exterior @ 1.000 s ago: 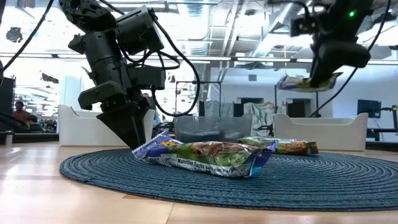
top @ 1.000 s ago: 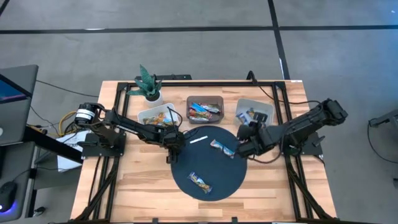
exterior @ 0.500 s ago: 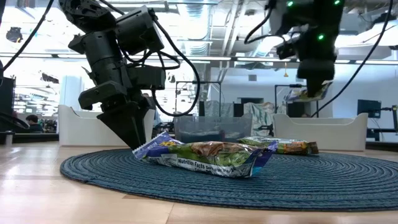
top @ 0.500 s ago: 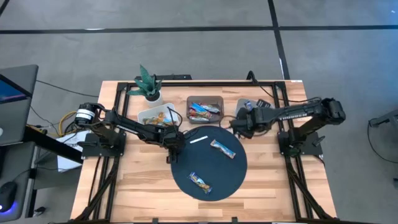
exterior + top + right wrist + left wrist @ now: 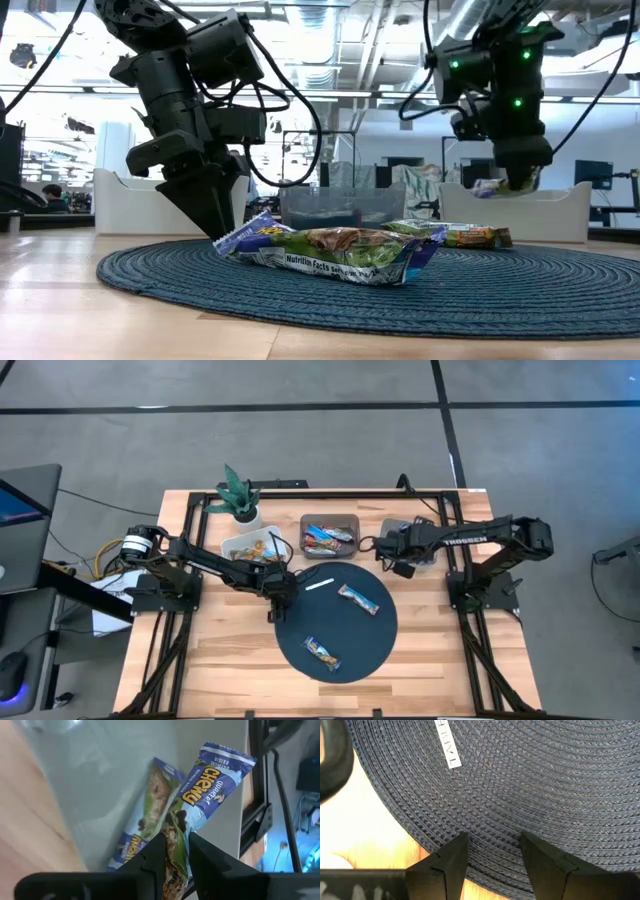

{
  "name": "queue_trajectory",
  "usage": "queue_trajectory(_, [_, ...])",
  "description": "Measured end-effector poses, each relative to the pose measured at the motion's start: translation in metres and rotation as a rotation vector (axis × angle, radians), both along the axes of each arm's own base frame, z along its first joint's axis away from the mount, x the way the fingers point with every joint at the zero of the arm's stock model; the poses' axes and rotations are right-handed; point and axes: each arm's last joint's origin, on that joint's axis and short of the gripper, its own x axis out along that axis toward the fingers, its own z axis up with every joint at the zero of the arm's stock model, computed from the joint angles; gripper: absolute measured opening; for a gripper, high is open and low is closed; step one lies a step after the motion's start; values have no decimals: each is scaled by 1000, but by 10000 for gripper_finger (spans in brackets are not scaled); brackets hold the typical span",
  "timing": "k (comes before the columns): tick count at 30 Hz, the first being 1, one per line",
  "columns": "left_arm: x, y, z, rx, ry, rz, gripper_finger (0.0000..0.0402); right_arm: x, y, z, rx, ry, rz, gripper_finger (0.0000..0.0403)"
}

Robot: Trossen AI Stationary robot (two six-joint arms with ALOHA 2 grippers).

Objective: Pick and place Granola Bars by type
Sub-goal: Put the top purple granola bar into the gray bin, then put the orange granola bar into the white bin

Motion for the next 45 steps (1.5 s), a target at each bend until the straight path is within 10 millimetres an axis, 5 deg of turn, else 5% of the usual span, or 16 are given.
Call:
queue_trajectory(8, [0,0,0,0,0,0,174,-2,-2,-2,8,10,-9,84])
queue_trajectory(19, [0,0,0,0,0,0,174,-4,1,4,-135,-17,-46,216])
queue_trajectory(32, [0,0,0,0,0,0,174,31,89,17,7,-510,276,223])
queue_trajectory(38, [0,0,0,-2,3,3,174,46,120,3,65,-574,380,219])
queue_trajectory(45, [0,0,1,-5,4,1,174,56,133,-31,76,-489,385,219])
